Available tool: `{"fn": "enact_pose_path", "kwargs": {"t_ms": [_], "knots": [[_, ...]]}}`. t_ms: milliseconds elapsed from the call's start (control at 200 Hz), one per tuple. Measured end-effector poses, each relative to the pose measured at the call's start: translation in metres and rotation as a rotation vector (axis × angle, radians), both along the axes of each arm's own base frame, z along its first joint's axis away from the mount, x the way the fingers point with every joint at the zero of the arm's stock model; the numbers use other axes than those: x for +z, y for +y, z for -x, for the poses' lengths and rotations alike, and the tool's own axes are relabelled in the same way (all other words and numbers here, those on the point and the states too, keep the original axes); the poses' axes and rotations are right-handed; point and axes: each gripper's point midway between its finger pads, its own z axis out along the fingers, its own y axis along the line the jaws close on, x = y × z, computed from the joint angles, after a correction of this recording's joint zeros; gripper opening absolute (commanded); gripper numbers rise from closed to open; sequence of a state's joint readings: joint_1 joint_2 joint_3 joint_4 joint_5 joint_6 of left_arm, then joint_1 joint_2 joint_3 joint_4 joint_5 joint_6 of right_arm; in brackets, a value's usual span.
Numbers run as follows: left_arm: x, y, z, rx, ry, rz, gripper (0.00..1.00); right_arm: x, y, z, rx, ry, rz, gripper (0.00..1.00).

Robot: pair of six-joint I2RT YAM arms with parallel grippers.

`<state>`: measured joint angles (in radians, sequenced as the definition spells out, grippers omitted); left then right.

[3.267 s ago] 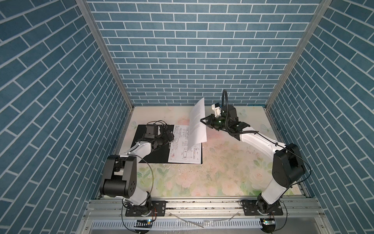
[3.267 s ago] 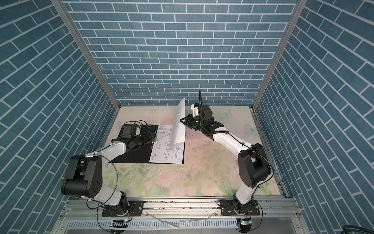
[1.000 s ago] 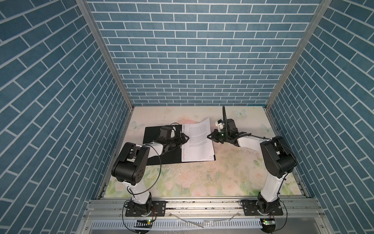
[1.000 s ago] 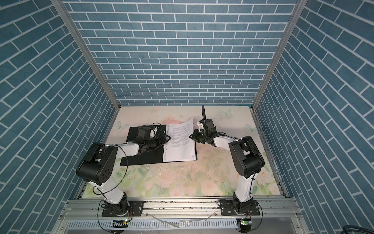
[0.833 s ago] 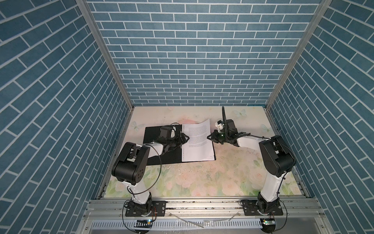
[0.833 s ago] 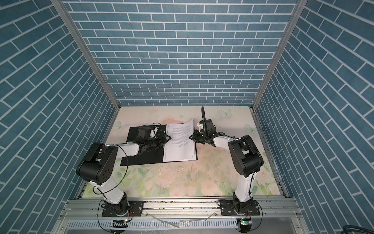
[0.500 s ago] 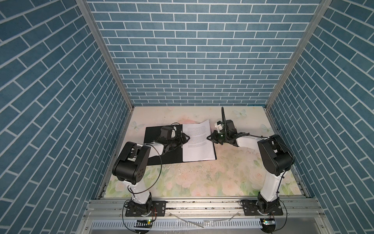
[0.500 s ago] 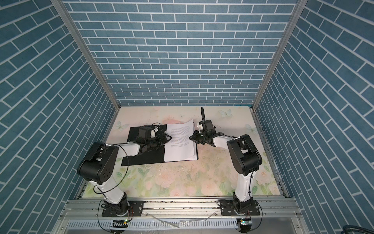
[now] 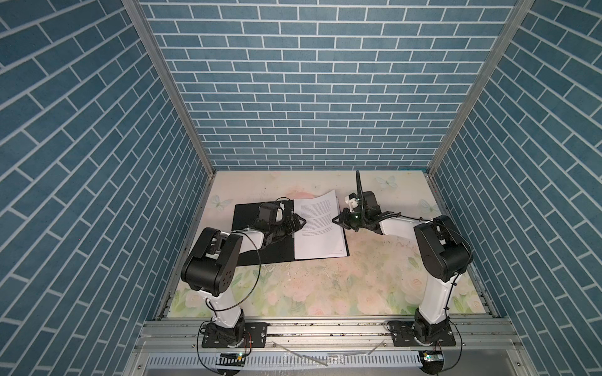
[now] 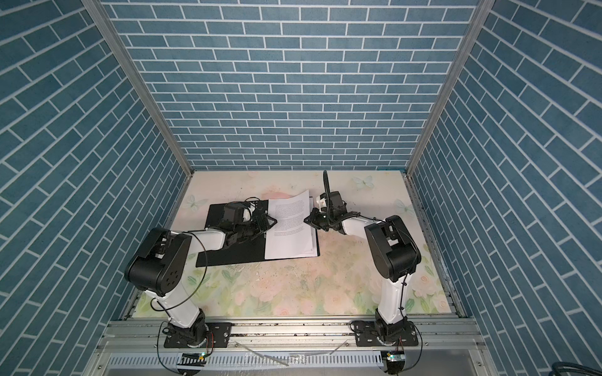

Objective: Put the files into the folder

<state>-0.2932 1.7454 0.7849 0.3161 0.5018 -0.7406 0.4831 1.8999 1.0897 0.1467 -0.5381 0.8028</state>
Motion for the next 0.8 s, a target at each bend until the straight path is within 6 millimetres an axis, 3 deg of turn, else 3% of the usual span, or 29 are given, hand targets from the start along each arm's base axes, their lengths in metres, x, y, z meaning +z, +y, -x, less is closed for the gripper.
{"fn": "enact_pose_path", "kwargs": {"t_ms": [75, 260, 550, 800], "knots": [[0.000, 0.000, 0.000, 0.001, 0.000, 0.001, 1.00, -0.001, 0.000, 0.000, 0.000, 0.002, 0.001, 0.01], [0.000, 0.000, 0.000, 0.002, 0.001, 0.002, 1.00, -0.002, -0.003, -0.001, -0.006, 0.004, 0.007, 0.24], [0.000, -0.004, 0.001, -0.007, 0.000, 0.004, 1.00, -0.006, -0.013, -0.006, -0.019, -0.003, 0.034, 0.48], [0.000, -0.006, 0.003, -0.014, 0.000, 0.004, 1.00, -0.017, -0.031, -0.006, -0.056, 0.021, 0.110, 0.61]]}}
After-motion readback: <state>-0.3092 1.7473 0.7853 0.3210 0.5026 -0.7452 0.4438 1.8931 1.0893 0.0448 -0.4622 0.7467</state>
